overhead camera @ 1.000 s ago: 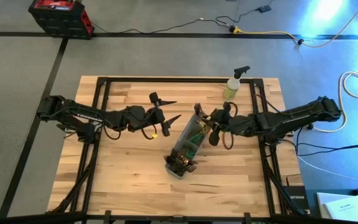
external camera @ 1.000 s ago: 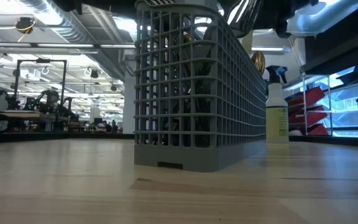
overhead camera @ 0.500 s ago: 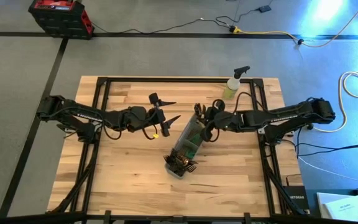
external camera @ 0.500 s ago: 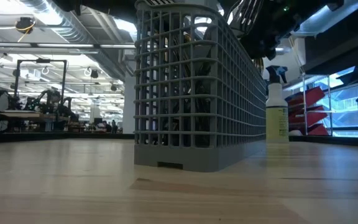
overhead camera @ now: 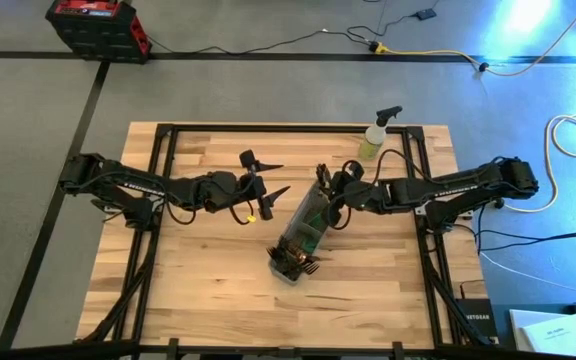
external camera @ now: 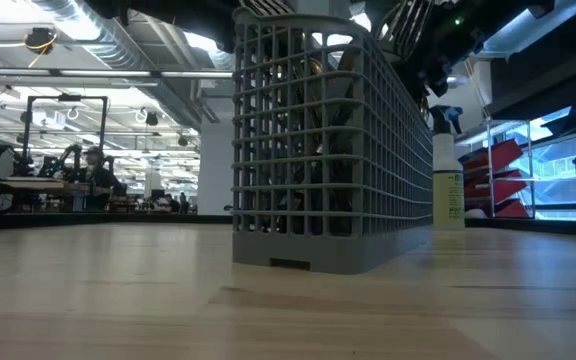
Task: Sort silverware
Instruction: Put the table knife into the silverware tray, then return to Home Position
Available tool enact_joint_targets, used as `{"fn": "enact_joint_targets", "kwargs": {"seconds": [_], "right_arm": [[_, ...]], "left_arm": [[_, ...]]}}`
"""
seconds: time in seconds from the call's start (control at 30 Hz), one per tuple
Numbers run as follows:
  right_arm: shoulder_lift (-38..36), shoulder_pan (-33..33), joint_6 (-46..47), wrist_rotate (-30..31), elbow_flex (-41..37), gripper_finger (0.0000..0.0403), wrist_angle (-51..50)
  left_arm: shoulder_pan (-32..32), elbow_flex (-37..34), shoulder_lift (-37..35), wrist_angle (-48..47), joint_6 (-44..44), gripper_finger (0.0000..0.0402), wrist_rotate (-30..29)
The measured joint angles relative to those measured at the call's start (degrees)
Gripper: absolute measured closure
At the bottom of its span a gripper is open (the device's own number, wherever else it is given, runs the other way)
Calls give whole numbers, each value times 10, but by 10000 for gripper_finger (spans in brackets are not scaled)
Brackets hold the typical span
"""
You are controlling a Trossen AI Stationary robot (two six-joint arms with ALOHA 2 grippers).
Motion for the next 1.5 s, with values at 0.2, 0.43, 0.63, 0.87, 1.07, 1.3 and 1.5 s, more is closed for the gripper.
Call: {"fn": "enact_joint_targets", "kwargs": {"seconds": [0.2, 0.43, 0.63, 0.87, 1.07, 1.3, 1.5], "right_arm": [[1, 1, -13, -6, -1, 323, 0], [2, 1, -43, 33, 9, 286, 6], [2, 1, -121, 52, 58, 281, 10], [1, 1, -240, 54, 137, 281, 15], [29, 1, -615, 77, 138, 293, 16], [100, 2, -889, 108, 140, 384, 77], [111, 10, -965, 131, 139, 399, 139]], "left_arm": [[0, 0, 0, 0, -2, 137, 0], [0, 0, 0, 0, -4, 137, 0], [0, 0, 0, 0, -4, 137, 0], [0, 0, 0, -11, -11, 137, 0], [0, 0, 0, -14, -14, 137, 4], [6, 0, 0, -15, -15, 137, 4], [6, 0, 0, -31, -18, 137, 4]]}}
